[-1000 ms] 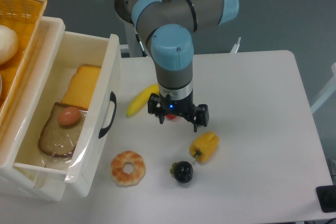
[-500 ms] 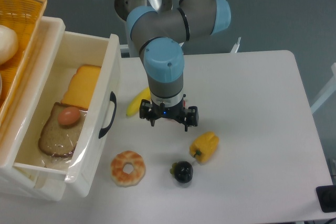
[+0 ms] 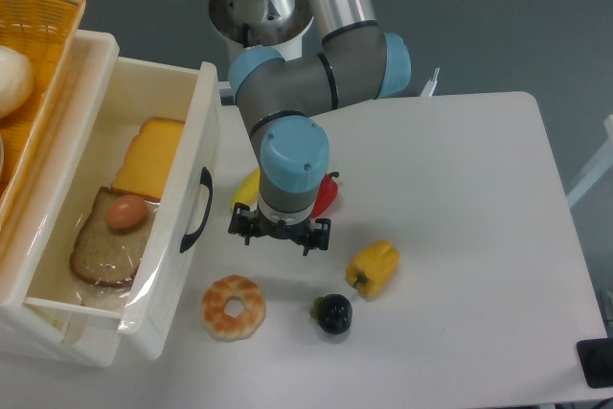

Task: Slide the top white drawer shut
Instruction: 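Lower the gripper beside the drawer front near its black handle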

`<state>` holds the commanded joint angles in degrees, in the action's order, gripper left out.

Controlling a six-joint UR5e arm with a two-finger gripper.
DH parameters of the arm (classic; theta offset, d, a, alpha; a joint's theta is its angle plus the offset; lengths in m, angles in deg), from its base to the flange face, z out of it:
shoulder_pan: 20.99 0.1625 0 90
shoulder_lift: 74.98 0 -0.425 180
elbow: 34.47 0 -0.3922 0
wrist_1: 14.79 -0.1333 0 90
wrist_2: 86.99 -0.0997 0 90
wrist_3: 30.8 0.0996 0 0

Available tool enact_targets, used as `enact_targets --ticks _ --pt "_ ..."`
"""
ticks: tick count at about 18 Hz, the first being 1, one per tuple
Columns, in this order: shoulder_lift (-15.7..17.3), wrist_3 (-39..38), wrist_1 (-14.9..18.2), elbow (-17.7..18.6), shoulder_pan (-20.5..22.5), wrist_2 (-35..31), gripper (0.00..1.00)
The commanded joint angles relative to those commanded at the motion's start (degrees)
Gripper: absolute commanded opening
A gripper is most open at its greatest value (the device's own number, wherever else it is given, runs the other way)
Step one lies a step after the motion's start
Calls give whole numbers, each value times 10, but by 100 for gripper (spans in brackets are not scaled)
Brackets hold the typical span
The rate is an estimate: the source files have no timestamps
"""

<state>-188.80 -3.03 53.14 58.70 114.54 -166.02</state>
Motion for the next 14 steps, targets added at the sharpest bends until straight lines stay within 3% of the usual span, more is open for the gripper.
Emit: enact_targets --ticks 14 --pt "5 0 4 1 -5 39 100"
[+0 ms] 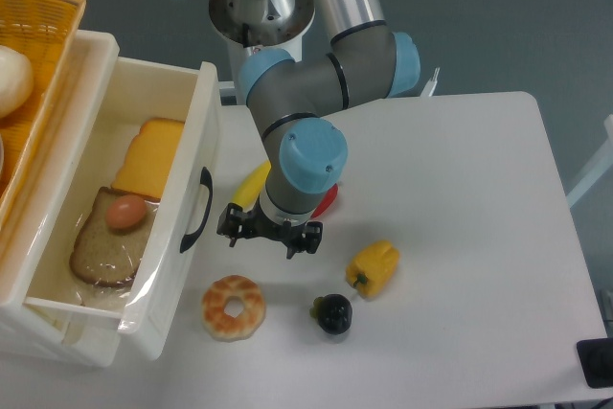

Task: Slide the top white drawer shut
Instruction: 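Lower the gripper beside the drawer front near its black handle, then push the drawer front with the gripper into the cabinet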

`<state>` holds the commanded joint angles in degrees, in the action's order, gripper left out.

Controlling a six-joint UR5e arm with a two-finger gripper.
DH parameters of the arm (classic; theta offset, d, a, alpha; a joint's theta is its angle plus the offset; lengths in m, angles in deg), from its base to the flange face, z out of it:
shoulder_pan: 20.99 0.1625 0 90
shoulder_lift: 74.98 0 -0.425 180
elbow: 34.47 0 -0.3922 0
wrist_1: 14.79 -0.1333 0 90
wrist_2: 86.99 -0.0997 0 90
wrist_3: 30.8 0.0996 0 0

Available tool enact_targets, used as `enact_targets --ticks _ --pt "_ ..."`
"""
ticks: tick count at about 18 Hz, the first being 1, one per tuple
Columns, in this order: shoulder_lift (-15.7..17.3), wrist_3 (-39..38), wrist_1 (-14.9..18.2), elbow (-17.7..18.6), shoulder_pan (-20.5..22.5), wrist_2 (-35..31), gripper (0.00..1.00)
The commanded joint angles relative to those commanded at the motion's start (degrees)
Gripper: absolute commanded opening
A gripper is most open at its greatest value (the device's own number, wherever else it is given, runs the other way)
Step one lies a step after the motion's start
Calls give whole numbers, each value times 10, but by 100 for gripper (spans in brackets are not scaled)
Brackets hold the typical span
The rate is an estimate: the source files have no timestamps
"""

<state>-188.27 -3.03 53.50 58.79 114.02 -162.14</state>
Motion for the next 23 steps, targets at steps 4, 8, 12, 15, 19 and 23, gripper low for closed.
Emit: enact_targets --ticks 4,8,12,15,19,23 --pt "1 0 -1 1 -11 0 100" --pt "2 0 0 1 -13 1 100" --pt "3 0 10 1 -14 4 100" --pt "4 1 14 1 -14 4 100" --pt "9 2 22 -3 -13 5 100" --pt "12 4 25 -3 -15 18 100"
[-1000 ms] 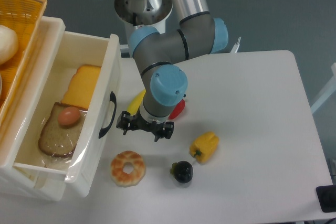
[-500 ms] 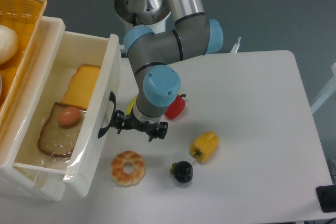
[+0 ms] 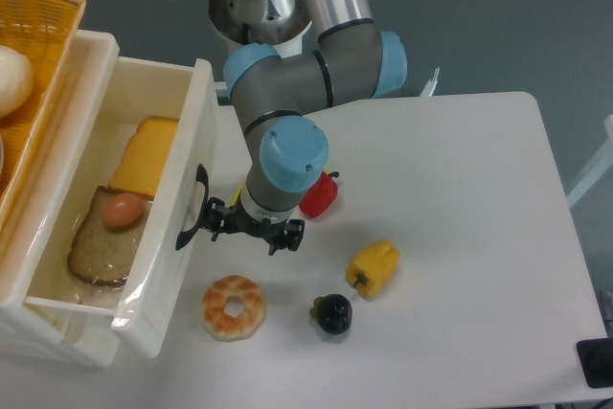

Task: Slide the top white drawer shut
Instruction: 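Push the drawer front with the gripper into the cabinet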

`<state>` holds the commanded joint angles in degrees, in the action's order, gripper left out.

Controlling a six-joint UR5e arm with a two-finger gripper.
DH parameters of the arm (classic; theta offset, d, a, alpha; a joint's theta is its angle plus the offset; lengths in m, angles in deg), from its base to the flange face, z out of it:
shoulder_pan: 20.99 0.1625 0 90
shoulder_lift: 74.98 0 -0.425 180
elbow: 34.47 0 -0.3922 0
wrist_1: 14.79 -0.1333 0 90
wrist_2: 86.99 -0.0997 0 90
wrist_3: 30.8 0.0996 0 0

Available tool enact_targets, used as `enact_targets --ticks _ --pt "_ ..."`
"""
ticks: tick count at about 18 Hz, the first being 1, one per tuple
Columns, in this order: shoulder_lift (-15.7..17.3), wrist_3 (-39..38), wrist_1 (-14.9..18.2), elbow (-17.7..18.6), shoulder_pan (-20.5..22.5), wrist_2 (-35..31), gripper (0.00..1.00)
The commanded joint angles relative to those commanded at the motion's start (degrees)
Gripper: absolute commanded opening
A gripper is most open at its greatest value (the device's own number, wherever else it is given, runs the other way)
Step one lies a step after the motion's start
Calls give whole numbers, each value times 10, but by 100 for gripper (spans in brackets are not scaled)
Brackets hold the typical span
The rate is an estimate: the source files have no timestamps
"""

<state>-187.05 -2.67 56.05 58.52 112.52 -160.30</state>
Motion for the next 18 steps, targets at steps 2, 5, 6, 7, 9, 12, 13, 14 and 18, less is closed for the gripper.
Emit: enact_targets --ticks 2,5,6,7,9,12,13,14,18 --pt "4 0 0 2 -4 0 100" --pt "7 1 3 2 -5 1 100" --pt "8 1 4 2 -6 2 100" --pt "8 1 5 2 -10 2 100" --pt "8 0 5 2 -13 4 100" --pt "15 1 11 3 -20 4 100" --pt "17 1 13 3 -21 4 100" --pt "17 0 13 4 -22 4 100" --pt "23 0 15 4 -31 13 100"
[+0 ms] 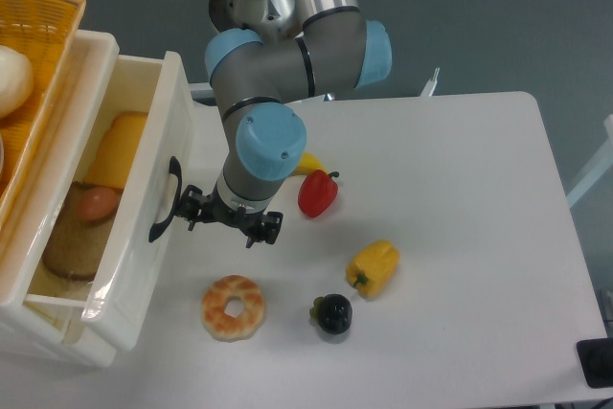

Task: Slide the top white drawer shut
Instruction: 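Push the drawer front with the gripper into the cabinet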

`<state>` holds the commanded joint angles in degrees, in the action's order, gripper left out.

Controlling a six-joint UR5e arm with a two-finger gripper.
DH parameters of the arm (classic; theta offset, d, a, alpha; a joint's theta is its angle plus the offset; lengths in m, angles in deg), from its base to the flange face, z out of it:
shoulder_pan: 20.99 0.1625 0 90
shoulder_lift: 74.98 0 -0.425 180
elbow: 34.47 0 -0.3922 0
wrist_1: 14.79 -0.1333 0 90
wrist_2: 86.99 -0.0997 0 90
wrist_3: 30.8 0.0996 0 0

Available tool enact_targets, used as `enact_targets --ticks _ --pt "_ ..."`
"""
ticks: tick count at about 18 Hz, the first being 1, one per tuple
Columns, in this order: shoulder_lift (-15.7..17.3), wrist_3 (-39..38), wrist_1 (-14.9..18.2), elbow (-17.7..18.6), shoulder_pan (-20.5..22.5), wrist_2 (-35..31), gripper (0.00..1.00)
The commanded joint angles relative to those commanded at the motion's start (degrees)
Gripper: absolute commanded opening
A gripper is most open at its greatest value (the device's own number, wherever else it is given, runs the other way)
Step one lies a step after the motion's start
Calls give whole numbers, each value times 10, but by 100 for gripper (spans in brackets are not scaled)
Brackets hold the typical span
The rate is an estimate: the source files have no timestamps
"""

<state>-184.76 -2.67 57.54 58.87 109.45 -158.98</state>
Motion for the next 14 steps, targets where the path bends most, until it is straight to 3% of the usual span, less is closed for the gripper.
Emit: enact_targets --ticks 14 --pt "6 -2 -4 -1 -21 0 100"
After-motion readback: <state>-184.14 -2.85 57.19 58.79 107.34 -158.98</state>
